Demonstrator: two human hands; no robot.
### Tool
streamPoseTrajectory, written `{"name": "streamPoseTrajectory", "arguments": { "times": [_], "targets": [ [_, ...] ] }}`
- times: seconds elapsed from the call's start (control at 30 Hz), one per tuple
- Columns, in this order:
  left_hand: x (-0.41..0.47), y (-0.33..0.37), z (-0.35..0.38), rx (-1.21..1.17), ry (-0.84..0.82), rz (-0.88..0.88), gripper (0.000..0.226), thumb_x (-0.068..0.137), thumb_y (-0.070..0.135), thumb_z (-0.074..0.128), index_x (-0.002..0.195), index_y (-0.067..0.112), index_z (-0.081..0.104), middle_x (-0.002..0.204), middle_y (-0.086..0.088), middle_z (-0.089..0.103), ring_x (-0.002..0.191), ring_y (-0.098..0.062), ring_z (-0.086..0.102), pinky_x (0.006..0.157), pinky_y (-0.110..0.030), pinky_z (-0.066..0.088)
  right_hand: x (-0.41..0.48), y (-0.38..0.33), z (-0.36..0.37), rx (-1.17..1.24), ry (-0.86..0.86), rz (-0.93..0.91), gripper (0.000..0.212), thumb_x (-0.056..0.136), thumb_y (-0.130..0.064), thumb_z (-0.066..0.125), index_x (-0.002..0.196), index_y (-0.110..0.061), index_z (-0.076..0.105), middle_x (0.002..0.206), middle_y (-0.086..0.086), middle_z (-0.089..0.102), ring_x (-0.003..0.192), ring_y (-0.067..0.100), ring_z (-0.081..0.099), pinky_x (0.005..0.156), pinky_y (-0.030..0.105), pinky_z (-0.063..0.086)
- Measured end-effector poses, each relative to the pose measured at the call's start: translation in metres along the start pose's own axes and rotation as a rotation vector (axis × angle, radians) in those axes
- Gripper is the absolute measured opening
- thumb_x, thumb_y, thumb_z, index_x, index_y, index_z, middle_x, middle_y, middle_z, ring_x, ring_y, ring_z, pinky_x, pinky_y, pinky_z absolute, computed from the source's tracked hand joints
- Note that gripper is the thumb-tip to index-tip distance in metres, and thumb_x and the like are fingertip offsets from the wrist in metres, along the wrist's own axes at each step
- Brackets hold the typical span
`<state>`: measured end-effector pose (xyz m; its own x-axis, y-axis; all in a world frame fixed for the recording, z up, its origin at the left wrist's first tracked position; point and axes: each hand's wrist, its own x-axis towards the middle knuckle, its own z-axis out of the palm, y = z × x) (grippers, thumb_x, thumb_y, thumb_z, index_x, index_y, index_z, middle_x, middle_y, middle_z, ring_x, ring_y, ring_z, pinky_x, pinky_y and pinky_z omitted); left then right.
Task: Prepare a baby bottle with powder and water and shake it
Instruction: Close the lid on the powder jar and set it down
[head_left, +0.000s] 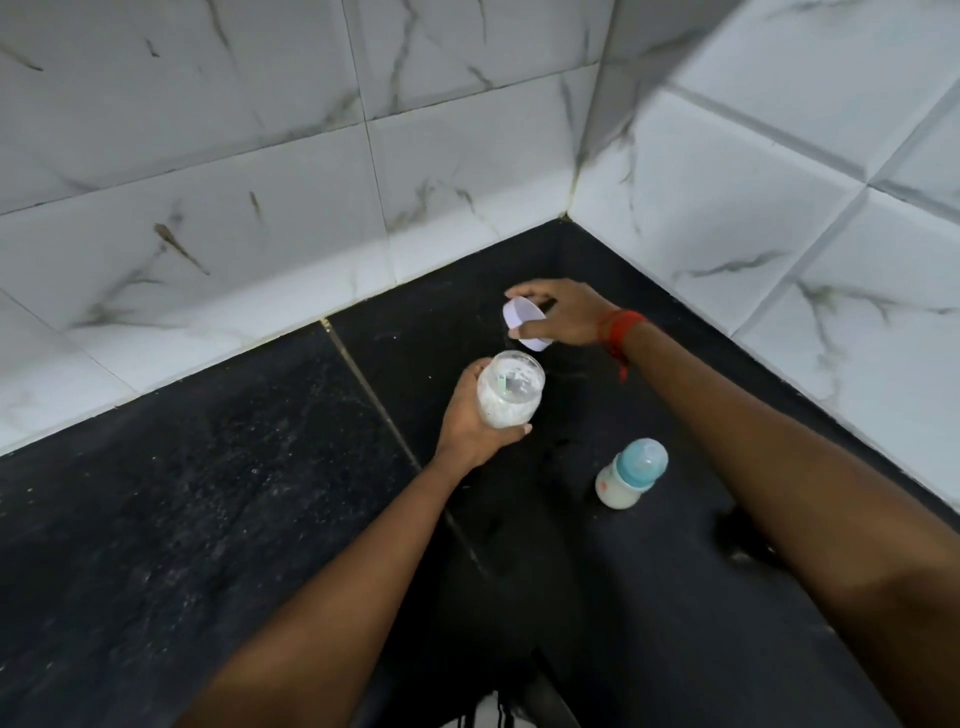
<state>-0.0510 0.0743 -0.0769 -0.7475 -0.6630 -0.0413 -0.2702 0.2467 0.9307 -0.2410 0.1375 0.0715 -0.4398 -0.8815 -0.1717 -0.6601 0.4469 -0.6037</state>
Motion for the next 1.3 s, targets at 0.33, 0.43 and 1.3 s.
{"name": "streamPoseTrajectory", "arguments": {
  "times": [0.33,0.43,1.3],
  "targets": [
    [-0.041,0.022,-0.018,0.044,0.009,-0.016,0.106,0.046,0.036,0.098,0.138,0.038,0.044,0.133,0.009,0.059,0.118,-0.010,0.063,0.100,-0.041,0.057,-0.098,-0.038,0.020,-0.142,-0.138,-0.195,0.070,0.076,-0.026,0.086,0.139,-0.021,0.056,0.139,-0.004,0.057,0.125,0.014,0.053,0.107,0.031,0.043],
    [-0.065,0.036,-0.020,0.030,-0.018,0.002,0.097,0.057,0.021,0.097,0.134,0.041,0.041,0.131,0.007,0.060,0.119,-0.015,0.062,0.099,-0.037,0.056,-0.113,-0.043,0.025,-0.122,-0.141,-0.199,0.074,0.076,-0.025,0.086,0.142,-0.024,0.053,0.144,-0.005,0.053,0.130,0.014,0.049,0.110,0.032,0.042],
    [-0.094,0.071,-0.002,-0.046,0.050,0.110,0.102,0.054,0.028,0.094,0.141,0.032,0.042,0.134,0.002,0.057,0.125,-0.017,0.057,0.104,-0.039,0.052,-0.173,-0.047,0.004,-0.628,-0.047,-0.377,0.074,0.084,-0.064,0.063,0.149,-0.041,0.037,0.159,-0.005,0.036,0.142,0.019,0.038,0.102,0.040,0.046]
  ]
}}
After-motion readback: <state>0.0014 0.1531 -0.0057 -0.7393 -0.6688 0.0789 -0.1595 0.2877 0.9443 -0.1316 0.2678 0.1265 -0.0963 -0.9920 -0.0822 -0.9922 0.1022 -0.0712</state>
